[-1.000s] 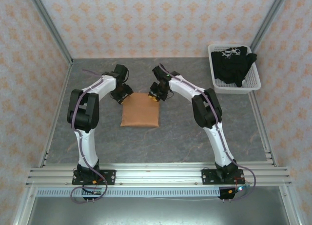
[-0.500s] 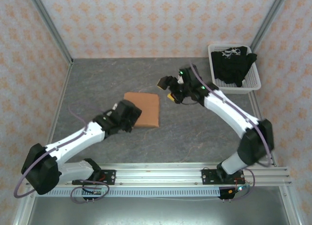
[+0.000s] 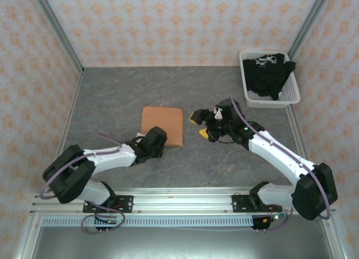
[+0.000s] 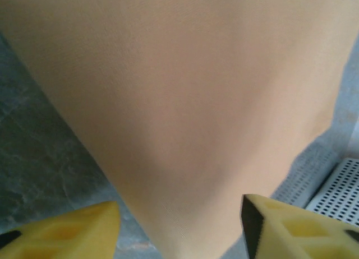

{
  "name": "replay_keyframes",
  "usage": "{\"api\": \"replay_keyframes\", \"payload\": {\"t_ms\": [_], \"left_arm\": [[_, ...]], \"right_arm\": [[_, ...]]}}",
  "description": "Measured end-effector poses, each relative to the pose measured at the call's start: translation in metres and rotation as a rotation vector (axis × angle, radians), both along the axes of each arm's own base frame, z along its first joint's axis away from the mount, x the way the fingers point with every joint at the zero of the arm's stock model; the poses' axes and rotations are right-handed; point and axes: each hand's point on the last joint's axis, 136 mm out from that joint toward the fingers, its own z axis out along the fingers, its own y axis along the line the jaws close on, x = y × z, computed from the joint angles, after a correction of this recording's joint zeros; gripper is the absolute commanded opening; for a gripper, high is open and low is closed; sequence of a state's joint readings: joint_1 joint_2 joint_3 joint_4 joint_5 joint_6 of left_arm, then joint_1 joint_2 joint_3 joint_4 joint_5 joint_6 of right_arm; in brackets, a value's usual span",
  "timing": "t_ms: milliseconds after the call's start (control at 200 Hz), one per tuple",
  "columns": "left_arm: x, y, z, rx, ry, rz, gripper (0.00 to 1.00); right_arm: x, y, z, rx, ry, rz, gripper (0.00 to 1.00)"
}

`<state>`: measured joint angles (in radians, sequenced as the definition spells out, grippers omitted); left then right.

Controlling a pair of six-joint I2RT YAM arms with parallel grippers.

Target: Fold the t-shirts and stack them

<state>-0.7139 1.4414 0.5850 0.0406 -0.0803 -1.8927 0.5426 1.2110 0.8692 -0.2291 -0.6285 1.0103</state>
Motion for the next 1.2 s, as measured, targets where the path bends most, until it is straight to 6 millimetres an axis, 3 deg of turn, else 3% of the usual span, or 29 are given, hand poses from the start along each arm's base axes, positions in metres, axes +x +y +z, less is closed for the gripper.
{"api": "replay_keyframes", "payload": {"t_ms": [285, 410, 610, 831, 1011, 1201], "left_arm": [[0.017, -0.001, -0.022, -0.043, 0.007, 0.08, 0.06], [0.037, 0.018, -0.018, -0.052, -0.005, 0.133, 0.0], [0.08, 0.098, -0.008, -0.006, -0.001, 0.238, 0.0], [0.144, 0.196, 0.003, 0.053, 0.008, 0.295, 0.0], [0.21, 0.258, -0.003, 0.077, -0.003, 0.259, 0.0], [0.26, 0.305, -0.009, 0.101, -0.019, 0.199, 0.0]], "right_arm": [[0.001, -0.001, 0.001, 0.003, 0.002, -0.012, 0.82], [0.002, -0.002, 0.0, -0.003, -0.001, -0.021, 0.82], [0.002, -0.006, -0.005, -0.029, 0.005, -0.032, 0.82], [0.003, -0.01, -0.009, -0.056, 0.007, -0.044, 0.82], [0.004, -0.013, -0.01, -0.072, 0.004, -0.056, 0.82], [0.011, -0.017, -0.003, -0.077, -0.014, -0.08, 0.82]]}}
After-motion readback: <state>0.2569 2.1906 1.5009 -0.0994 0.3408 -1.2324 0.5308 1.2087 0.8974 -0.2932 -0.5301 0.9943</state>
